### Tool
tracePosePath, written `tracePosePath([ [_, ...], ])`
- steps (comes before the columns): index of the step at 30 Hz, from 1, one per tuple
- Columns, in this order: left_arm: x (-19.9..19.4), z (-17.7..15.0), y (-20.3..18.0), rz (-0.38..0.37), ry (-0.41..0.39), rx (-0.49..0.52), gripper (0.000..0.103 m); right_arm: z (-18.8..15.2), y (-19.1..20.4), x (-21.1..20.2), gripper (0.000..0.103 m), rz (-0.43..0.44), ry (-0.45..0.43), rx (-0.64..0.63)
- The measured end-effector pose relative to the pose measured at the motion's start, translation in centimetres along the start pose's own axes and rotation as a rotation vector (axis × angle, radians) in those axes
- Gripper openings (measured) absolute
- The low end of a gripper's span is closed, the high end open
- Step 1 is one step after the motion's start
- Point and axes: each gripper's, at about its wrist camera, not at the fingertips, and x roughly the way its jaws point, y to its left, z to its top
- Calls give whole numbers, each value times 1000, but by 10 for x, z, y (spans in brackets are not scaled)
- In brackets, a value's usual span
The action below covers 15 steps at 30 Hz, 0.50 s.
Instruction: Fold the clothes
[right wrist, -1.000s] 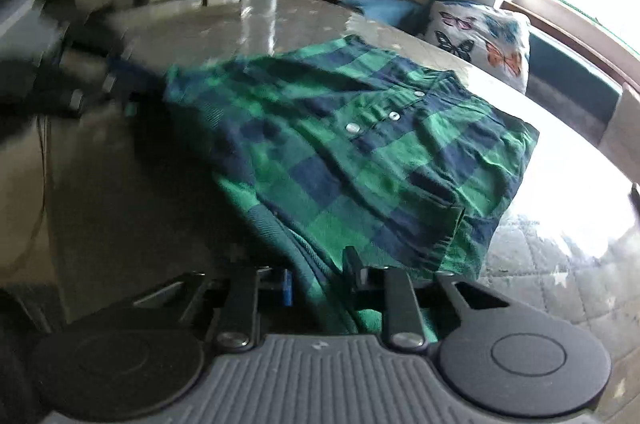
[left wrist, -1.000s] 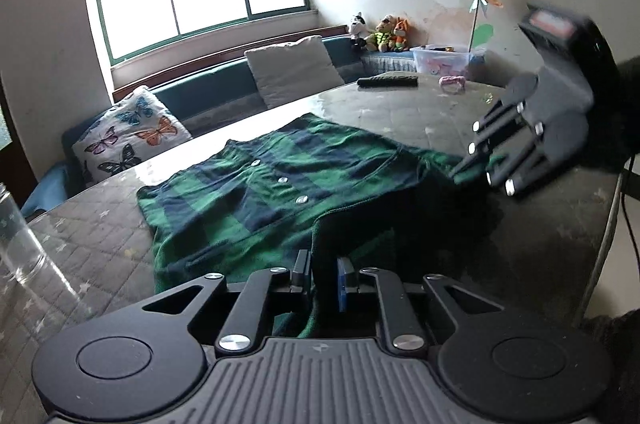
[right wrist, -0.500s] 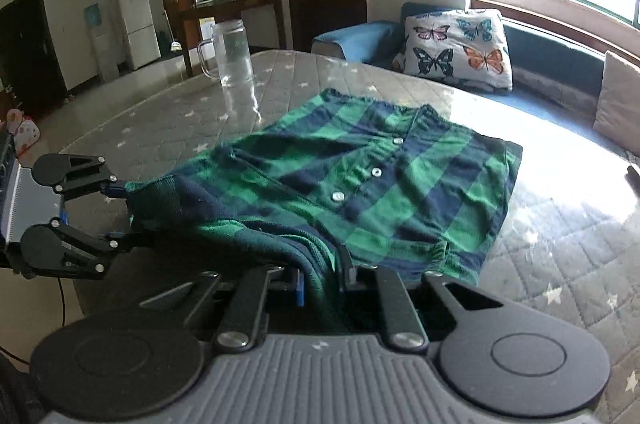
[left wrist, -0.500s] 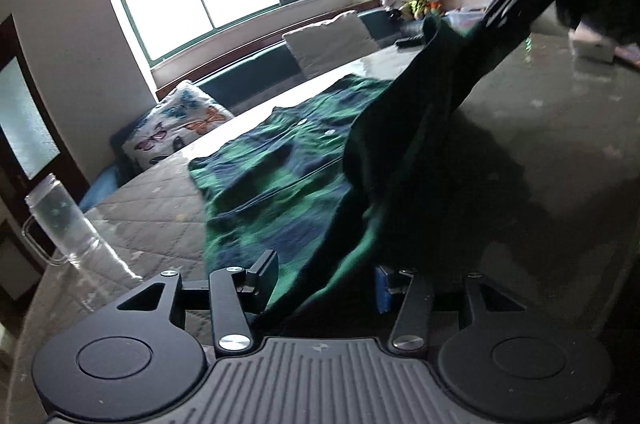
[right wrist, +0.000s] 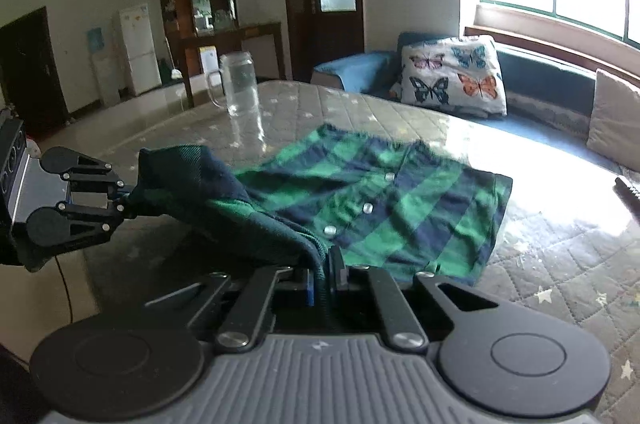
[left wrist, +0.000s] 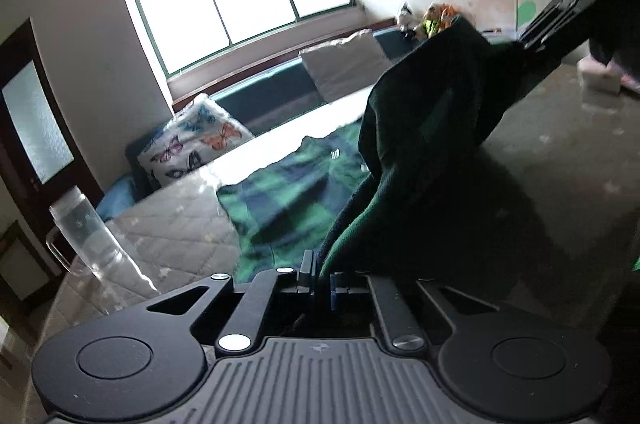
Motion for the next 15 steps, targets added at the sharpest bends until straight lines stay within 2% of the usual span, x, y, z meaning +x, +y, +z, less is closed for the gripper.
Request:
tracePosePath([
  [8,-93,20,-11,10,-85,-17,7,-14,36,-71,5,84,-55,-16],
  [11,-96,28,-9,27,-95,-24,7,-11,37,-76,5,93,-65,-11],
  [15,-61,46,8,38,-82,-17,7,6,24,-63,4,74,-68,3],
])
